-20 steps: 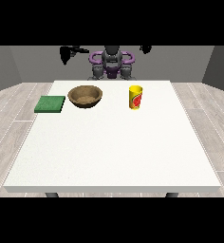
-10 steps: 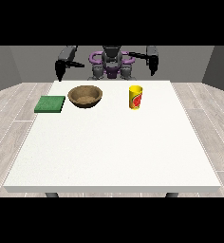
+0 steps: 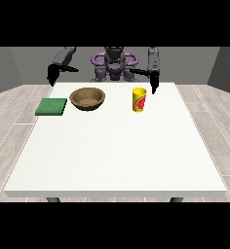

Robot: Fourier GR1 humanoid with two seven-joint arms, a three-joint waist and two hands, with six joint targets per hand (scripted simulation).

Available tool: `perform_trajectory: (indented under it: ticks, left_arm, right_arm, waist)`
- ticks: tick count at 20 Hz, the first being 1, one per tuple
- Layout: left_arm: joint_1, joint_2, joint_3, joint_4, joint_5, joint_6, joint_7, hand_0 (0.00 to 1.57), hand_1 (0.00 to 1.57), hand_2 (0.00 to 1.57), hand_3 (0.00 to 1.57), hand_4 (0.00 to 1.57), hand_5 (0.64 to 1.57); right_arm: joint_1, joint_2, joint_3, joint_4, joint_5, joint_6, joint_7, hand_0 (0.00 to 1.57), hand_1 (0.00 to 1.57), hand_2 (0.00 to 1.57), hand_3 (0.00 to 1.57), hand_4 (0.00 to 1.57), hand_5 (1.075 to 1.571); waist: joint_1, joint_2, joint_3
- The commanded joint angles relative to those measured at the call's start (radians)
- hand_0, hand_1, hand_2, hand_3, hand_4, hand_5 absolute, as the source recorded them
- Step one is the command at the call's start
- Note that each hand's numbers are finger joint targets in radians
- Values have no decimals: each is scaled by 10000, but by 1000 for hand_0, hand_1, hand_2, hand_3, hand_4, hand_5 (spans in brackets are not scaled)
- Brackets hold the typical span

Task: Pick the cup and pour the ball into the bowl, then pick the bowl and place it on the pad

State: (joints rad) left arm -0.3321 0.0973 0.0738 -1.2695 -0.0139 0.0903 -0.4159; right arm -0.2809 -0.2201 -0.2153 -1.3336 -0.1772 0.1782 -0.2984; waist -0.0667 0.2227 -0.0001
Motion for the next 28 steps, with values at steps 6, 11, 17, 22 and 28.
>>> perform_trajectory:
  ticks: [6, 11, 17, 22, 28]
  left_arm:
    - [-833, -504, 487, 2629, -154, 651, -1882, 0, 0, 0, 0, 0, 1276]
    - [-1565, -354, 738, 3937, -39, 450, -2618, 0, 0, 0, 0, 0, 1254]
    - [-1753, 380, 1101, 4845, -666, 1551, -3358, 1240, 1240, 1571, 1571, 474, 1442]
    - [-2254, 529, 1017, 5468, -1774, 3686, -3025, 1312, 1312, 1571, 1571, 833, 1511]
    - [-2701, -115, 696, 5577, -2308, 4948, -2953, 1354, 1354, 1571, 1571, 901, 1507]
  right_arm:
    - [-181, -667, -454, 989, -417, 923, -471, 0, 0, 0, 0, 0, 1559]
    - [-454, -859, -605, 1786, -231, 1029, -1232, 0, 0, 0, 0, 0, 1558]
    - [-604, -719, -568, 1377, -364, 988, -1274, 0, 0, 0, 0, 0, 1561]
    - [-876, -1317, -713, 1302, -762, 1522, -466, 0, 0, 0, 0, 0, 1556]
    - [-1476, -2366, -1624, 2513, -1255, 2229, -1037, 0, 0, 0, 0, 0, 1555]
  waist:
    - [-472, 211, -2]
    - [-303, 398, -1]
    - [-665, 940, 1]
    - [-1383, 854, -3]
    - [-1132, 1152, 5]
